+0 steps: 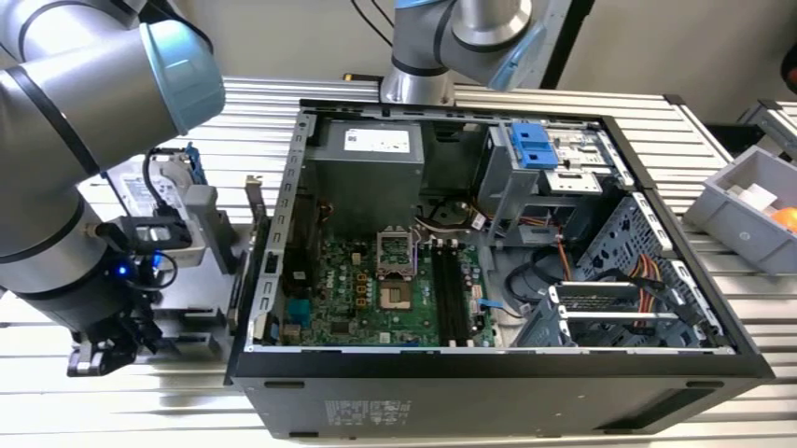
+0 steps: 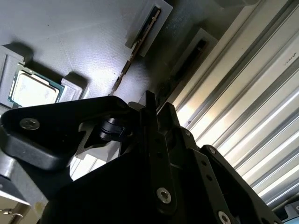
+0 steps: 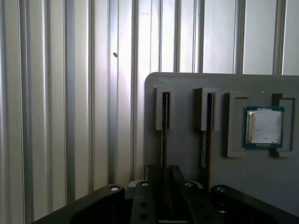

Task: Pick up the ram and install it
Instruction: 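Pick up the ram and move it above insertion slot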

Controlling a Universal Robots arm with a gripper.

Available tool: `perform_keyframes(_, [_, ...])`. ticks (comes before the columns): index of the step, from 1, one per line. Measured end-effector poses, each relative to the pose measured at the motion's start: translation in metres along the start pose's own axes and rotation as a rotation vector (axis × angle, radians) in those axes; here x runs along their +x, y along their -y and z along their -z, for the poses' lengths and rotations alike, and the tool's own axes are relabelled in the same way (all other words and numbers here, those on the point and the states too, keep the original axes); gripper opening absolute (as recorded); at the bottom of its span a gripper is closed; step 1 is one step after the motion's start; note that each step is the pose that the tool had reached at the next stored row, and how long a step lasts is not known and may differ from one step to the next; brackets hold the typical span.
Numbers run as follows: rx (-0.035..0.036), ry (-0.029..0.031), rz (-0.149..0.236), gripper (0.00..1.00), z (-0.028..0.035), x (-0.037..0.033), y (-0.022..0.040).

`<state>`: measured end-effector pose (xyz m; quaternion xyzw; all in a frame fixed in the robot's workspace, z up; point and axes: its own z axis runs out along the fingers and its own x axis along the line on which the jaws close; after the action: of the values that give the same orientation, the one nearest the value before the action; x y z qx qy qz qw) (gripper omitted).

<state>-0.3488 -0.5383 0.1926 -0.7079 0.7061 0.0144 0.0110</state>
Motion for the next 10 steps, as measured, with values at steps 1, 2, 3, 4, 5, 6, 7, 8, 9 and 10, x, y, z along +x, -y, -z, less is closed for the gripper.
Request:
perform_keyframes(1, [-0.0001,0.0031,0.0,1.0,-0.0001,0.0001,0.0001])
perform_keyframes(2, [0.0001,0.007,0.0,1.0,-0.0003,0.0,0.0001])
perform_keyframes(3, [0.0003,0.0073,0.0,1.0,-0.0003,0.0,0.0001])
perform_keyframes(4, [0.0003,0.0075,0.0,1.0,-0.0003,0.0,0.0001])
perform_keyframes(5, [0.0002,0.0076,0.0,1.0,-0.0003,0.0,0.0])
perform_keyframes(6, [0.0001,0.0077,0.0,1.0,-0.0002,0.0,0.0])
perform_keyframes(7, [0.0001,0.0079,0.0,1.0,-0.0002,0.0,0.0])
perform_keyframes(8, [0.0001,0.008,0.0,1.0,-0.0002,0.0,0.0])
perform_keyframes(9, [0.0001,0.0082,0.0,1.0,-0.0002,0.0,0.0])
perform_keyframes(10, [0.0,0.0083,0.0,1.0,-0.0002,0.0,0.0])
